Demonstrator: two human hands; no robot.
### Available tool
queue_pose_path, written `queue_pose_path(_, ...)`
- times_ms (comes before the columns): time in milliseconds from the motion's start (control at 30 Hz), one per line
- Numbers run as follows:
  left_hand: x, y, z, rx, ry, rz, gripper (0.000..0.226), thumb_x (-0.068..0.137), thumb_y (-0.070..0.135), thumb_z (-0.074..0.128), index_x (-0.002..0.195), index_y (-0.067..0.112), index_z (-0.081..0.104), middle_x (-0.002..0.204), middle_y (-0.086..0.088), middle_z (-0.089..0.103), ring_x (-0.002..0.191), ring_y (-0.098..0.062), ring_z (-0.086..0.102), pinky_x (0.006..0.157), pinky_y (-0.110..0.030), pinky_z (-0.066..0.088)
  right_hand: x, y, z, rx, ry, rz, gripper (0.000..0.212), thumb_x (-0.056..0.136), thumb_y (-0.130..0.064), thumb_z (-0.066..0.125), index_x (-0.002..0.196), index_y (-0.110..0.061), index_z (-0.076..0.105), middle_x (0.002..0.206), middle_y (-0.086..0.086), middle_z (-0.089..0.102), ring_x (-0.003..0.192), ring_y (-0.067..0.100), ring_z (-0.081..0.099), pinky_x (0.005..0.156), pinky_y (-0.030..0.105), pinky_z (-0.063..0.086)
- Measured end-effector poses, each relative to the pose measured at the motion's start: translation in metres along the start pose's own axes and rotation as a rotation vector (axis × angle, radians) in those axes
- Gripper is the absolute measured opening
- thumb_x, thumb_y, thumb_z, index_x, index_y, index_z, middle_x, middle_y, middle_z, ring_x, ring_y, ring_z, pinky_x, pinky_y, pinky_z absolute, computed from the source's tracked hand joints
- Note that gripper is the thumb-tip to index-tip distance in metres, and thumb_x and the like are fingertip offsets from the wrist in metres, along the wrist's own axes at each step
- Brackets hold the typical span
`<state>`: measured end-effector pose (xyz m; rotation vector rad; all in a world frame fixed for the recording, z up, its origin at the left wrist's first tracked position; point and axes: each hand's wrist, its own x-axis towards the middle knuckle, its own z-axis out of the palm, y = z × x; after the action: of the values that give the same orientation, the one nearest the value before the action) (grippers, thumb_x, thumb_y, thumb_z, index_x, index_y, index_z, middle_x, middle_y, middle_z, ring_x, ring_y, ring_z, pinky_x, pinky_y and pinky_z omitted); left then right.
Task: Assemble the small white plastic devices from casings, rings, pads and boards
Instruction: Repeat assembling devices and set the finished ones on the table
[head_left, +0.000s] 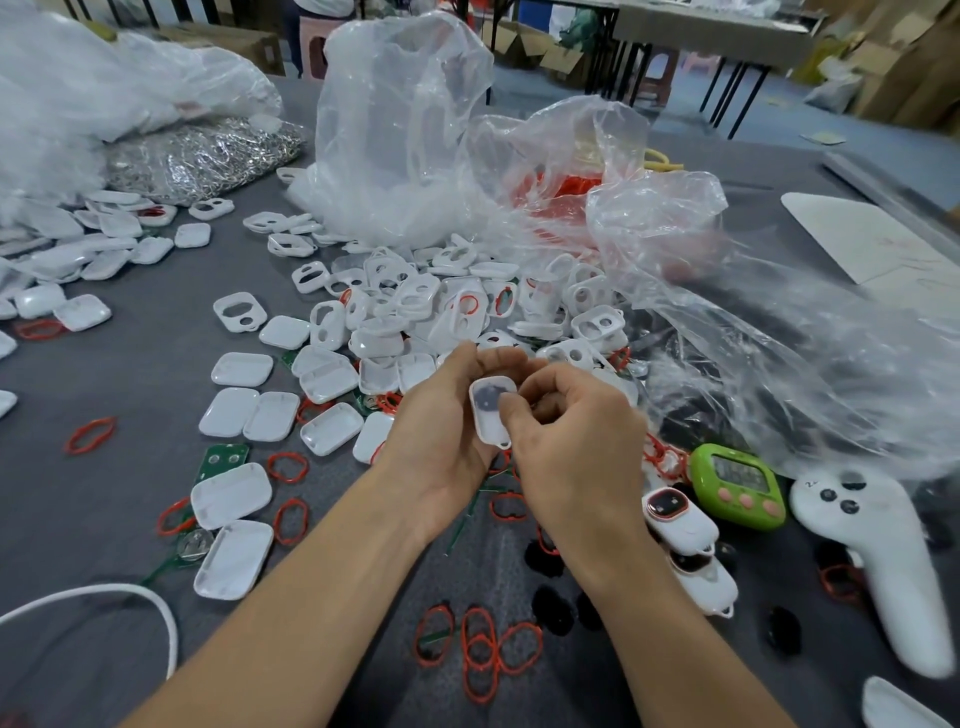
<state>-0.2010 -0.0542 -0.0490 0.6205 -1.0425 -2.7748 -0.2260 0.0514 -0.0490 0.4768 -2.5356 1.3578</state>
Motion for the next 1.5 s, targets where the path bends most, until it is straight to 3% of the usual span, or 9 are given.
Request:
queue_pose_path(100, -0.002, 0.0, 0.0, -0.012, -0.01, -0.015, 0.045, 0.108, 0.035, 0.038, 0.094, 0.005, 0.068, 0.111, -0.02, 0.072, 0.106, -0.034, 0.066, 0.11, -0.048, 0.045, -0.002, -0.001, 0.0, -0.042, 0.039, 0.014, 0.021, 0.081, -0.037, 0.077, 0.07, -0.025, 0.063, 0.054, -0.014, 0.059, 0.059, 0.01, 0.059, 0.057, 0.031, 0.048)
queue_pose_path(267, -0.006, 0.001, 0.002, -0.006, -0.079, -0.016, 0.022, 0.097, 0.013, 0.049, 0.096, 0.004, 0.07, 0.103, -0.016, 0.075, 0.089, -0.027, 0.073, 0.099, -0.042, 0.052, -0.005, -0.003, 0.001, -0.094, 0.069, 0.026, 0.025, 0.083, -0.038, 0.069, 0.066, -0.025, 0.056, 0.048, -0.014, 0.053, 0.056, 0.012, 0.056, 0.055, 0.03, 0.04)
queue_pose_path(500, -0.002, -0.001, -0.001, 0.079, -0.093, 0.046, 0.048, 0.079, -0.015, 0.035, 0.086, 0.008, 0.076, 0.105, -0.015, 0.077, 0.086, -0.027, 0.075, 0.074, -0.035, 0.061, -0.001, 0.0, 0.001, 0.002, 0.028, 0.072, 0.022, 0.087, -0.033, 0.071, 0.068, -0.023, 0.063, 0.059, -0.017, 0.061, 0.059, 0.011, 0.056, 0.055, 0.027, 0.04)
queue_pose_path(700, 0.004, 0.002, -0.003, 0.06, -0.054, 0.089, 0.042, 0.083, -0.017, 0.031, 0.097, 0.001, 0.066, 0.105, -0.019, 0.076, 0.095, -0.032, 0.074, 0.105, -0.058, 0.043, 0.013, 0.009, -0.016, 0.174, -0.029, 0.18, 0.029, 0.091, -0.043, 0.066, 0.067, -0.027, 0.072, 0.06, -0.013, 0.068, 0.057, 0.006, 0.06, 0.054, 0.014, 0.04)
queue_pose_path(833, -0.001, 0.006, -0.003, 0.114, -0.091, 0.097, 0.042, 0.086, -0.015, 0.033, 0.105, 0.004, 0.065, 0.116, -0.014, 0.076, 0.108, -0.025, 0.074, 0.073, -0.036, 0.058, 0.011, 0.005, -0.016, 0.314, -0.328, 0.267, 0.031, 0.08, -0.052, 0.066, 0.076, -0.023, 0.075, 0.064, 0.002, 0.073, 0.052, 0.018, 0.067, 0.056, 0.029, 0.048)
queue_pose_path(933, -0.003, 0.008, -0.002, 0.128, -0.102, 0.108, 0.041, 0.088, -0.013, 0.037, 0.102, 0.007, 0.07, 0.119, -0.014, 0.075, 0.114, -0.024, 0.071, 0.08, -0.032, 0.063, 0.01, 0.003, -0.011, 0.422, -0.375, 0.316, 0.015, 0.08, -0.038, 0.068, 0.076, -0.026, 0.076, 0.064, 0.008, 0.074, 0.052, 0.022, 0.067, 0.052, 0.026, 0.044)
queue_pose_path(1133, -0.006, 0.011, -0.005, 0.326, -0.036, 0.135, 0.03, 0.086, -0.002, 0.062, 0.11, 0.01, 0.075, 0.111, -0.009, 0.078, 0.083, -0.019, 0.071, 0.065, -0.026, 0.056, 0.01, 0.005, -0.012, 0.421, -0.245, 0.31, 0.014, 0.082, -0.033, 0.066, 0.074, -0.026, 0.076, 0.057, 0.006, 0.071, 0.047, 0.021, 0.066, 0.055, 0.031, 0.052)
queue_pose_path(1333, -0.005, 0.005, -0.005, 0.525, 0.081, 0.27, 0.027, 0.09, -0.002, 0.062, 0.092, 0.016, 0.082, 0.096, -0.008, 0.08, 0.079, -0.017, 0.073, 0.066, -0.024, 0.057, 0.007, 0.004, -0.013, 0.365, -0.279, 0.3, 0.018, 0.082, -0.038, 0.07, 0.074, -0.022, 0.074, 0.061, 0.002, 0.073, 0.046, 0.017, 0.066, 0.05, 0.025, 0.049)
queue_pose_path(1500, -0.007, 0.007, -0.002, 0.462, 0.074, 0.228, 0.029, 0.091, -0.005, 0.059, 0.089, 0.014, 0.082, 0.096, -0.01, 0.08, 0.076, -0.017, 0.074, 0.059, -0.022, 0.056, 0.009, 0.004, -0.014, 0.355, -0.312, 0.314, 0.011, 0.083, -0.026, 0.07, 0.076, -0.018, 0.073, 0.061, 0.003, 0.073, 0.046, 0.016, 0.066, 0.05, 0.024, 0.047)
